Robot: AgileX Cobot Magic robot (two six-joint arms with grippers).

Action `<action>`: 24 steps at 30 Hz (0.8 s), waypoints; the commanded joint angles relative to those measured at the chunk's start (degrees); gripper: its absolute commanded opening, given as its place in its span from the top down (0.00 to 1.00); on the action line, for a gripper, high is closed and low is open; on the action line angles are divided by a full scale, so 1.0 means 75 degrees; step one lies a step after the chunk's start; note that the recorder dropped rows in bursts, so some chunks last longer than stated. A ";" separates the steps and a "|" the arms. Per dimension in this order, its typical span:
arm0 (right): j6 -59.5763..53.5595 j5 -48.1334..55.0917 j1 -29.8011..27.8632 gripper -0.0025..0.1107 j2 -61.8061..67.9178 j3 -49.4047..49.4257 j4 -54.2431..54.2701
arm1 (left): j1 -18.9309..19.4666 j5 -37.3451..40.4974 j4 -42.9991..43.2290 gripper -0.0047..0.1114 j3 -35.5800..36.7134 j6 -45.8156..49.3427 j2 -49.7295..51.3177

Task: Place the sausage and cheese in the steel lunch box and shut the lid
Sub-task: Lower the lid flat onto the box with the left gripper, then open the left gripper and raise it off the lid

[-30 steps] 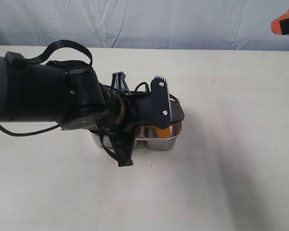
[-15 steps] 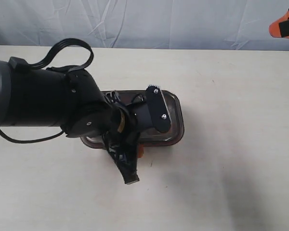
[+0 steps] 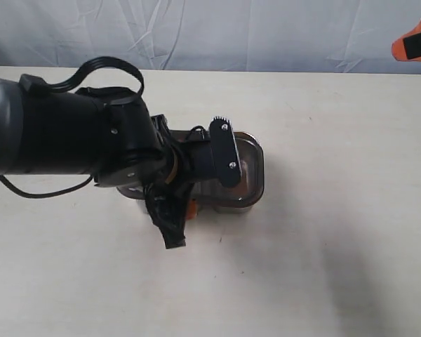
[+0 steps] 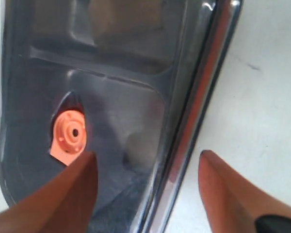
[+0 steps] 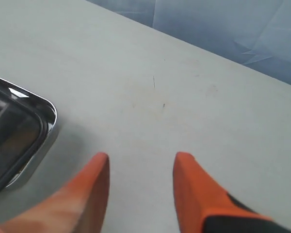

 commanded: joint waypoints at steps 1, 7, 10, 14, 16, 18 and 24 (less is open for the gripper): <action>-0.0002 -0.0042 -0.0043 0.73 -0.0033 -0.0042 0.0156 | -0.0006 -0.0018 -0.0125 0.46 -0.0209 -0.0141 -0.0165; -0.0002 -0.0217 -0.0043 0.73 -0.0033 -0.0042 0.0113 | -0.0006 0.0241 -0.0110 0.46 -0.0249 -0.0226 -0.0276; 0.0297 -0.0147 -0.0043 0.73 0.0016 -0.0042 0.0111 | -0.0006 0.0677 0.0053 0.46 -0.0309 -0.0348 -0.0591; 0.0544 0.0120 -0.0043 0.99 0.0249 0.0248 0.0586 | 0.0012 0.0764 0.0058 0.87 -0.0309 -0.1079 -0.1462; 0.0544 0.0260 -0.0043 0.99 0.0385 0.0484 0.0904 | 0.0301 0.0972 -0.0015 0.96 -0.0309 -0.1666 -0.1721; 0.0544 0.0566 -0.0043 0.99 0.0541 0.0690 0.1443 | 0.0967 0.1306 -0.0169 0.96 -0.0271 -0.2298 -0.1817; 0.0492 0.1629 0.0776 0.99 0.1250 0.1341 0.2041 | 0.3617 0.0716 -0.2957 0.96 -0.0271 -0.1258 -0.1813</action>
